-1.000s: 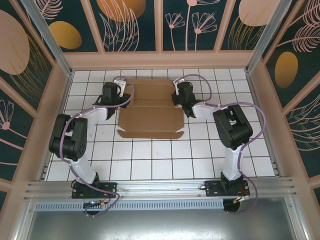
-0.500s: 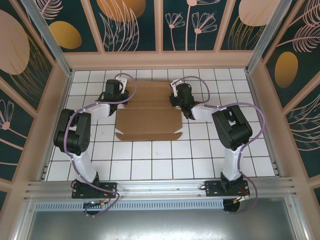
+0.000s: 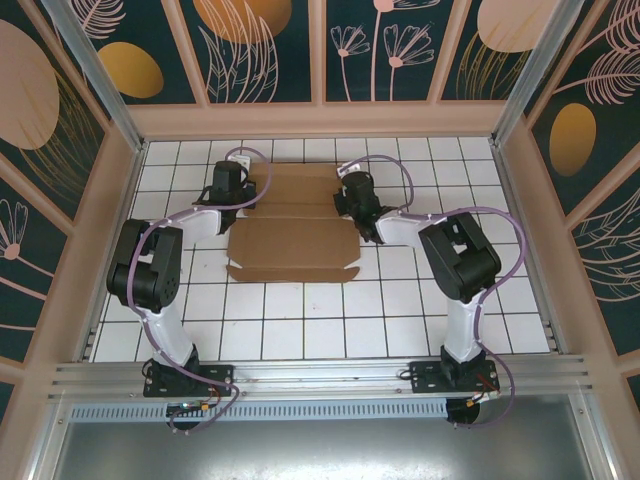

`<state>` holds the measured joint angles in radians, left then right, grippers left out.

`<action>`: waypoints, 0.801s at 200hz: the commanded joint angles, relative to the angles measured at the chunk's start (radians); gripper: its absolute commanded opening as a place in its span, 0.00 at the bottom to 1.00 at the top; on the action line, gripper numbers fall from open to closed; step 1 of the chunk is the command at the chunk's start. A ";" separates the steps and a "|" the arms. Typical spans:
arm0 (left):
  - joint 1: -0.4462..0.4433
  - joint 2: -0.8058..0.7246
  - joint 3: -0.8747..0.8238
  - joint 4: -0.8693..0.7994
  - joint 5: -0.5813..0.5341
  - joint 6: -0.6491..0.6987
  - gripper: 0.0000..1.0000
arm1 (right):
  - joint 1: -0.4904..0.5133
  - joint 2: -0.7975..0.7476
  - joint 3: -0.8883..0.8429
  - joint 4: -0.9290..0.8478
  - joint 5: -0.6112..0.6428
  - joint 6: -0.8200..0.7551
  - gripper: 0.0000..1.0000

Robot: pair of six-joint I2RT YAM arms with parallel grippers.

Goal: Fold the paper box

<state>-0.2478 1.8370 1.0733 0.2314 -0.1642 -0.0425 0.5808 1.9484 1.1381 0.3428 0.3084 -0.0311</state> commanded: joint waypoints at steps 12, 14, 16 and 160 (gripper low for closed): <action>-0.004 -0.035 -0.016 -0.032 -0.146 -0.067 0.07 | 0.021 0.013 0.021 -0.167 0.158 0.077 0.00; -0.004 -0.035 -0.017 -0.032 -0.142 -0.070 0.08 | 0.023 0.012 0.021 -0.168 0.158 0.078 0.00; -0.005 -0.035 -0.018 -0.031 -0.139 -0.074 0.09 | 0.024 0.012 0.023 -0.169 0.157 0.079 0.00; -0.006 -0.259 -0.228 0.072 0.307 -0.374 0.59 | -0.027 -0.109 -0.124 0.013 0.135 0.027 0.36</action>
<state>-0.2573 1.6234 0.8703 0.2729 0.0502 -0.3309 0.5625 1.8759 1.0470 0.3248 0.4217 0.0105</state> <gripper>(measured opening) 0.591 0.312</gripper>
